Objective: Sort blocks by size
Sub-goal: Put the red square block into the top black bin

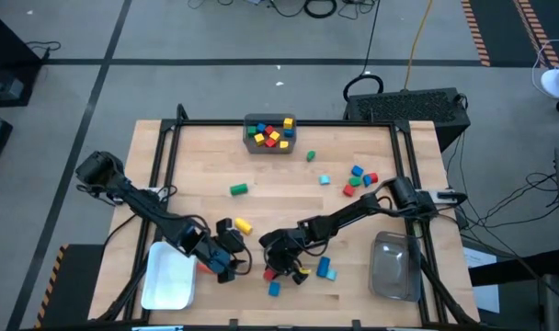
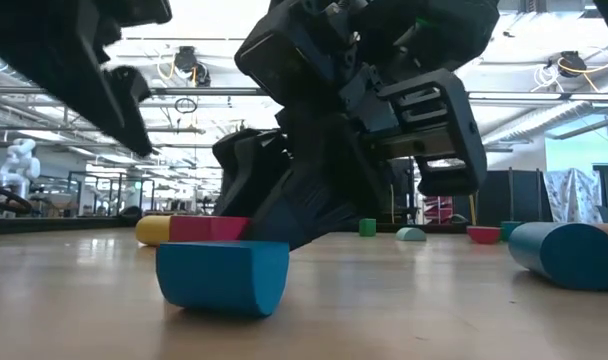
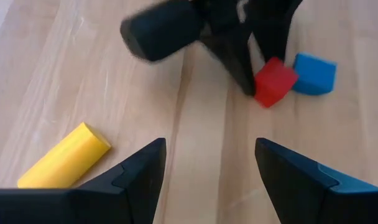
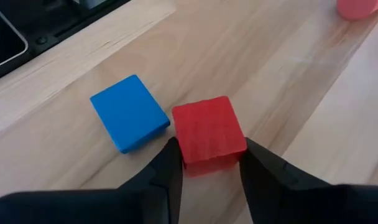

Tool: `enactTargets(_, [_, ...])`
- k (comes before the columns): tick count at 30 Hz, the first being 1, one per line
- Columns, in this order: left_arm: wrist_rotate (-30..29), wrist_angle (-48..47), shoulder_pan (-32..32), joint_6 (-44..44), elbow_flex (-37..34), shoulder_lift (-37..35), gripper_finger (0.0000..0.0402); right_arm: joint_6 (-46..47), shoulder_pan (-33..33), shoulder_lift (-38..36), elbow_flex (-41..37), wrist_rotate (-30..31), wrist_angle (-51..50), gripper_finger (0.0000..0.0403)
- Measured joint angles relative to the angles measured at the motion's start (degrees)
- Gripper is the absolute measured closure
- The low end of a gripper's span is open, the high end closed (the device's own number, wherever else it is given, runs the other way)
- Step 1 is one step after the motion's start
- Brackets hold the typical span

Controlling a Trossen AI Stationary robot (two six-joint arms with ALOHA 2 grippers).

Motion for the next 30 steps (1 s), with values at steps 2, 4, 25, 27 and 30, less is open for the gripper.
enactTargets(2, [-0.05, 0.0, 0.0, 0.37, 0.0, 1.29, 0.0153, 0.23, 0.0, -0.36, 0.0, 0.02, -1.33, 0.0291])
enactTargets(4, [-0.15, 0.08, 0.0, 1.38, 0.0, 2.38, 0.0153, 1.42, -0.14, -0.65, 0.02, 0.02, -1.83, 0.0289])
enactTargets(25, [-7.03, 19.41, -0.26, 34.69, 0.07, 4.11, 0.0153, 18.33, -7.14, -9.15, -0.07, -7.5, -6.08, 0.0286])
enactTargets(27, [-7.83, 18.94, -0.26, 36.11, 0.07, 4.12, 0.0153, 20.42, -7.78, -9.22, -0.07, -8.84, -4.8, 0.0284])
enactTargets(30, [-9.64, 19.05, -0.26, 38.57, 0.07, 4.1, 0.0153, 23.61, -8.59, -9.22, -0.07, -10.61, -1.92, 0.0283])
